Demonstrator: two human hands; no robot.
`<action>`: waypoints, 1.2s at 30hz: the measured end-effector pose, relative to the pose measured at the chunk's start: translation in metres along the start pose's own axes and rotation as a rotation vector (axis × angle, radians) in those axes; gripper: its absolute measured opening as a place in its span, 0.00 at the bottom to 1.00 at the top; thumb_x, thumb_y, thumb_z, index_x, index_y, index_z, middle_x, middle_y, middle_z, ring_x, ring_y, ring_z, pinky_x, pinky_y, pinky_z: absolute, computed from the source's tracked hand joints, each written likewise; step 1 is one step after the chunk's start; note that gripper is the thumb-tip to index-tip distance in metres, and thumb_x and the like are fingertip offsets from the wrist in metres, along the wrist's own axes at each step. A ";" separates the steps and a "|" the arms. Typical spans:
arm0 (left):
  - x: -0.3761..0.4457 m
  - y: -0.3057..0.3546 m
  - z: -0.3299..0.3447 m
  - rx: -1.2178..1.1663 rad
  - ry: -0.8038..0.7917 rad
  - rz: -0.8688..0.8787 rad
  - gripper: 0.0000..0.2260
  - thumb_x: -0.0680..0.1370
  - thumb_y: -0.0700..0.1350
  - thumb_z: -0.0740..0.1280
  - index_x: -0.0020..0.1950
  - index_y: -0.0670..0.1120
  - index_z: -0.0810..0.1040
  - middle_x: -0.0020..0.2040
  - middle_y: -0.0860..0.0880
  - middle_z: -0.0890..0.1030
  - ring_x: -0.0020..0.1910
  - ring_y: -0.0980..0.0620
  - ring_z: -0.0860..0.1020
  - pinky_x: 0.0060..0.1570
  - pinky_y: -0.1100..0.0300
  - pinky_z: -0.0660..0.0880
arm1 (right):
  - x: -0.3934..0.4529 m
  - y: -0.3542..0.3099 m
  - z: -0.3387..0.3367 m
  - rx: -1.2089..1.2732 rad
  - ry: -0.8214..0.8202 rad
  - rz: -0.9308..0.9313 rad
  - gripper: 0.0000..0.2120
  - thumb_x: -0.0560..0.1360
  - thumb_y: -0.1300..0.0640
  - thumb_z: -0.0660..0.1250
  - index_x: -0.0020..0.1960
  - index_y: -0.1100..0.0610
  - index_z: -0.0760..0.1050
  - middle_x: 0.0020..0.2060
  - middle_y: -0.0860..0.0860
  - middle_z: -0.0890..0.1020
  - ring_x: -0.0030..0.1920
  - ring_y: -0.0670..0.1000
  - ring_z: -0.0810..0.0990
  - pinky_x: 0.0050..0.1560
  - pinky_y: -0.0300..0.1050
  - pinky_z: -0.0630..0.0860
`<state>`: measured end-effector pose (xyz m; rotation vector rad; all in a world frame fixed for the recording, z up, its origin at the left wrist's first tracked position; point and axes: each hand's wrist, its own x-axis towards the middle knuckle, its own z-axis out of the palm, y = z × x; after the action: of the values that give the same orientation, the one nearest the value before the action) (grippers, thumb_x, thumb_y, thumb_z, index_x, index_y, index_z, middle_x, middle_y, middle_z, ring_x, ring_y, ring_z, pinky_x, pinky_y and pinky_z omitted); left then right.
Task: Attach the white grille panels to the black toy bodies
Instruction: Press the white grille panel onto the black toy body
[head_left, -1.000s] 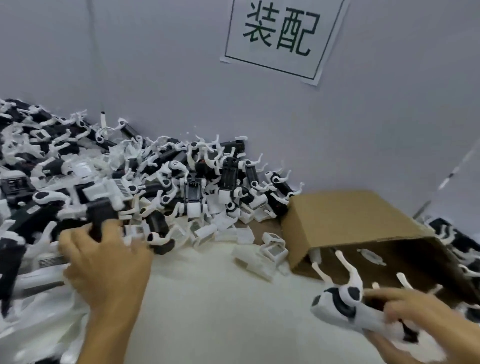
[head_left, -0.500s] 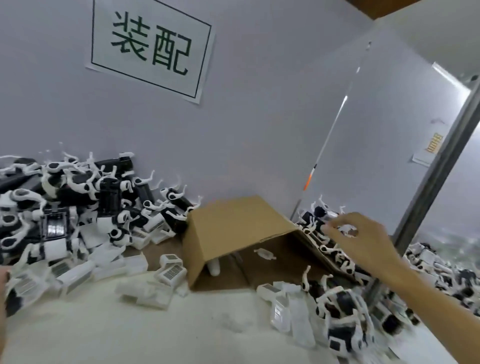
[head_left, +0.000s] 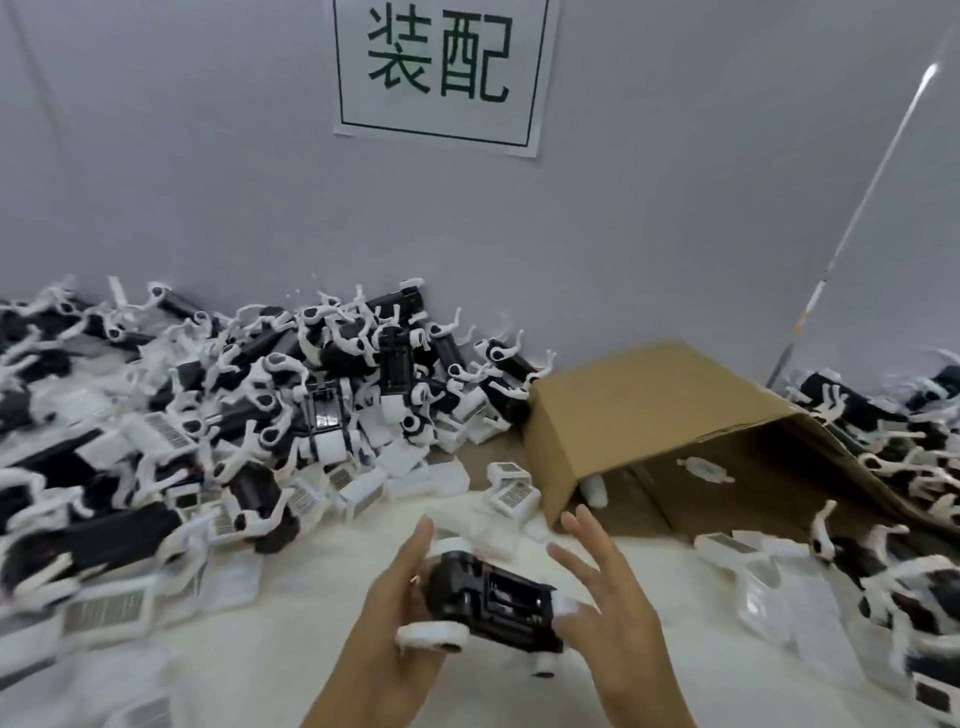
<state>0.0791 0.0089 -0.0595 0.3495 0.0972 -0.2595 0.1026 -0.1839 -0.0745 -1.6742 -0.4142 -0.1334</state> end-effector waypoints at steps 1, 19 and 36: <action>0.004 -0.002 -0.002 -0.001 0.089 0.004 0.17 0.59 0.45 0.84 0.29 0.41 0.77 0.28 0.48 0.72 0.21 0.54 0.68 0.14 0.66 0.67 | -0.003 0.003 0.000 -0.008 -0.074 -0.023 0.30 0.71 0.56 0.72 0.70 0.39 0.71 0.65 0.32 0.77 0.65 0.40 0.78 0.54 0.39 0.79; 0.013 -0.034 -0.005 0.673 0.181 0.212 0.19 0.66 0.48 0.79 0.27 0.39 0.74 0.32 0.41 0.79 0.32 0.45 0.79 0.35 0.53 0.77 | -0.011 -0.005 0.003 0.204 -0.171 0.287 0.19 0.65 0.24 0.65 0.48 0.31 0.84 0.47 0.36 0.86 0.50 0.38 0.85 0.45 0.34 0.80; 0.018 -0.043 -0.011 0.565 0.098 0.186 0.21 0.63 0.52 0.82 0.52 0.44 0.87 0.56 0.38 0.85 0.54 0.42 0.85 0.48 0.53 0.83 | -0.022 -0.001 0.005 -0.233 -0.025 -0.005 0.24 0.62 0.38 0.78 0.56 0.40 0.78 0.47 0.40 0.85 0.51 0.46 0.82 0.49 0.40 0.77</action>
<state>0.0842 -0.0307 -0.0861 0.9282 0.0856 -0.0801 0.0811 -0.1831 -0.0811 -1.9054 -0.4344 -0.1701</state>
